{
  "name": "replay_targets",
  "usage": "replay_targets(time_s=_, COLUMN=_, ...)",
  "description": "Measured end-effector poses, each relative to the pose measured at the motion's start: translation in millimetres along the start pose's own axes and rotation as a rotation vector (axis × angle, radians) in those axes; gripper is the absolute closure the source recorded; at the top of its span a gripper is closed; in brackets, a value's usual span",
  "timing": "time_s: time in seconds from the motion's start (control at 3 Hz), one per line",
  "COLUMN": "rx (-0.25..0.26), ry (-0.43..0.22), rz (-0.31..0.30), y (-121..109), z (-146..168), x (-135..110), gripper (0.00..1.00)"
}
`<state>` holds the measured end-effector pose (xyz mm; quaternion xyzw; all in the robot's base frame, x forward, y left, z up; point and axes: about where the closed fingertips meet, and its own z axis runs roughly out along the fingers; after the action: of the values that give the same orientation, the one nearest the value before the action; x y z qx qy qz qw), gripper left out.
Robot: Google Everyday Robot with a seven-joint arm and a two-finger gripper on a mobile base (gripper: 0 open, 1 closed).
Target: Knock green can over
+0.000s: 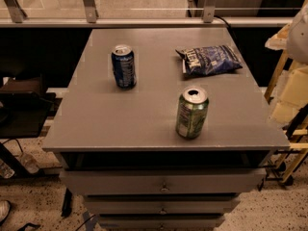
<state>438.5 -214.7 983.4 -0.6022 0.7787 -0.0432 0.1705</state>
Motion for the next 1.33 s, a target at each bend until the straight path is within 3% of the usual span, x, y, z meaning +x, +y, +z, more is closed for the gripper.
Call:
replay_targets(time_s=0.33, rx=0.000, ry=0.000, rz=0.000, y=0.0, z=0.0, x=0.0, gripper=0.00)
replay_targets(time_s=0.67, rx=-0.028, ry=-0.085, rz=0.033, y=4.6, z=7.8, x=-1.6, gripper=0.00)
replay_targets(time_s=1.0, rx=-0.087, ry=-0.268, rz=0.095, y=16.6, z=60.3, x=6.4, gripper=0.00)
replay_targets(time_s=1.33, rx=-0.080, ry=-0.485, rz=0.140, y=19.6, z=101.1, x=-7.7, gripper=0.00)
